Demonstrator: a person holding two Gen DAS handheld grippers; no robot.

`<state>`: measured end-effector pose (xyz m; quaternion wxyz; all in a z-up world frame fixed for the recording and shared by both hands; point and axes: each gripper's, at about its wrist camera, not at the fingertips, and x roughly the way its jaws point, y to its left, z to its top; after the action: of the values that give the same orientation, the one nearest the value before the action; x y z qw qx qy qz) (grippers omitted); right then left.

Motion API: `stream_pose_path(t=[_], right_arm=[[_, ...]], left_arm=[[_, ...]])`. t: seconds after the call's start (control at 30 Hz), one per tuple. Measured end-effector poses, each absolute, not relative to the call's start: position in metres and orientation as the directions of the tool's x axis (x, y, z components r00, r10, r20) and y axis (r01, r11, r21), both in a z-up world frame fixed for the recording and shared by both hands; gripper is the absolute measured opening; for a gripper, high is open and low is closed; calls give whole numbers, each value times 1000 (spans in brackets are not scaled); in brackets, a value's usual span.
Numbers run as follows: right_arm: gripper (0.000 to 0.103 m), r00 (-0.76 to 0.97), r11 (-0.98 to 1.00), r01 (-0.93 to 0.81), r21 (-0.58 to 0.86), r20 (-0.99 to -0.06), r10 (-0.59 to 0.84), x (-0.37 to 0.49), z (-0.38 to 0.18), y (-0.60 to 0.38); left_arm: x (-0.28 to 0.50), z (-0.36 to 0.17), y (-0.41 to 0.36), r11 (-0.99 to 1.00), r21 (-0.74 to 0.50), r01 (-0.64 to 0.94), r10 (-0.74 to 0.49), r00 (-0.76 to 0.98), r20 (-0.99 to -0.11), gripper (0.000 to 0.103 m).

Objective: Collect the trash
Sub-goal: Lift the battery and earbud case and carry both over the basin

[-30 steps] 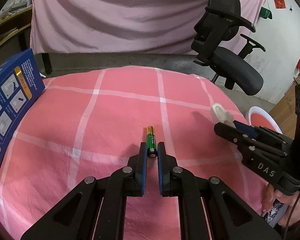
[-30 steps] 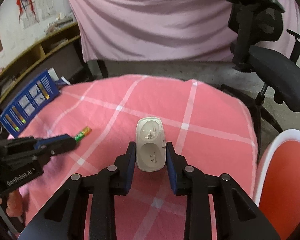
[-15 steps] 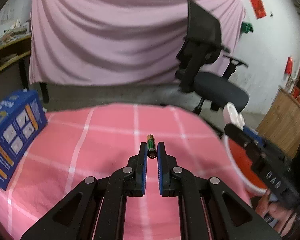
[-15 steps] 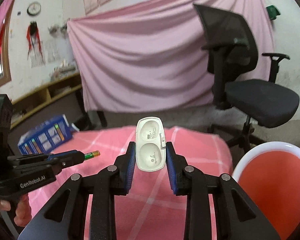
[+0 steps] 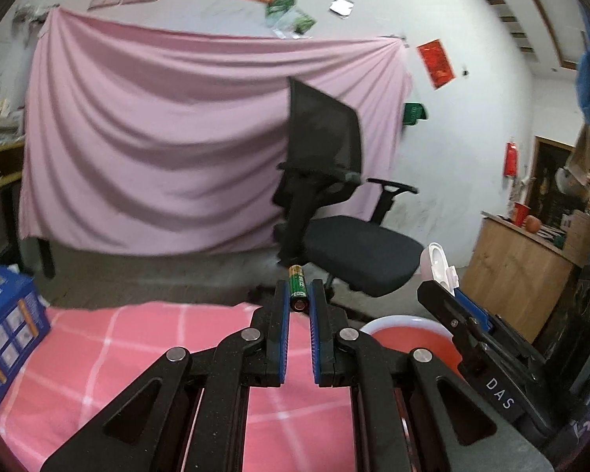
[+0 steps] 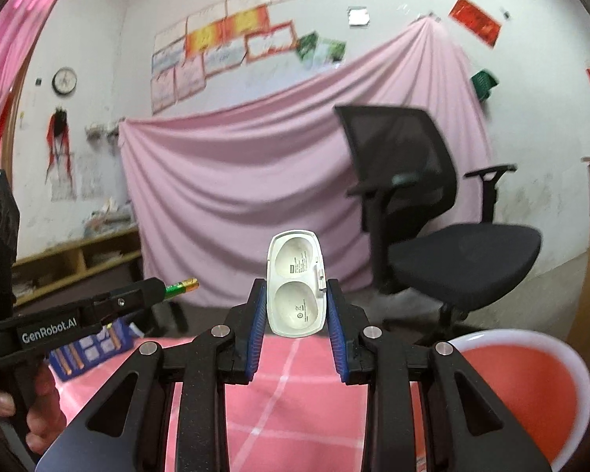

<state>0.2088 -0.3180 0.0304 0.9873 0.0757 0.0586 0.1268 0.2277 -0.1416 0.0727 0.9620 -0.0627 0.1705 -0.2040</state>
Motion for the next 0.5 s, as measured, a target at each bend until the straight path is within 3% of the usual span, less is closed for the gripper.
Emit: stream_pose_path(t=[0.3,0.5], right_arm=[[27,989,970,-126,206,-46,138,193,38,-368],[27,995,969,-56,239,-65,73,189,37,-400]], left_arm=[[228,86,-206,862,-167,478,-507,822,-259,7],[228,84,-238,835,-150,529,-550,792,-264,7]])
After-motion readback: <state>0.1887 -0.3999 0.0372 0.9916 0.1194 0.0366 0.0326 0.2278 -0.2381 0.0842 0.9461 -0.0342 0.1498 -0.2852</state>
